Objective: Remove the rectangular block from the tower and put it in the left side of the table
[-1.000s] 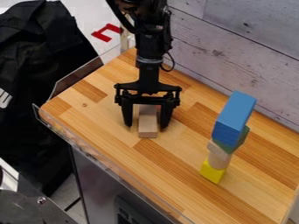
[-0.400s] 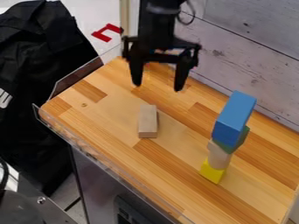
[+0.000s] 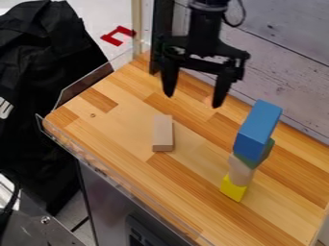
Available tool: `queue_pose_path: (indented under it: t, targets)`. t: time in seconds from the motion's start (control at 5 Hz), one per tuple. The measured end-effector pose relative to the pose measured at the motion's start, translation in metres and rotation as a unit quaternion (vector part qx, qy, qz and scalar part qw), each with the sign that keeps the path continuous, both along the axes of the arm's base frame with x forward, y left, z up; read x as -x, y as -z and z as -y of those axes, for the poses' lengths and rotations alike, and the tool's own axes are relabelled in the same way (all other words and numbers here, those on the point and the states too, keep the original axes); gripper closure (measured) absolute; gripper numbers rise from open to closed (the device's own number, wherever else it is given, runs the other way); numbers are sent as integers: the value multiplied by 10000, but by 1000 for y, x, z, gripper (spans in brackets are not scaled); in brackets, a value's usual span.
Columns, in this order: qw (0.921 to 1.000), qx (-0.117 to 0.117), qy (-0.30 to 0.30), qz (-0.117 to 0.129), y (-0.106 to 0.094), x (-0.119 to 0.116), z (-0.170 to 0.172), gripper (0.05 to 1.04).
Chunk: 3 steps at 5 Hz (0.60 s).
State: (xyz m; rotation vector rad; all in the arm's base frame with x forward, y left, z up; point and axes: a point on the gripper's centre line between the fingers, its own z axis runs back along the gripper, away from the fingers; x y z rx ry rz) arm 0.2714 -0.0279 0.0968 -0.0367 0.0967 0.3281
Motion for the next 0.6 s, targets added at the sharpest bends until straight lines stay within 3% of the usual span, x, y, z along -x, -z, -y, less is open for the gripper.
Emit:
queue_pose_path:
  t: [0.6]
  targets:
    - [9995, 6, 294, 121, -12, 8, 9, 84]
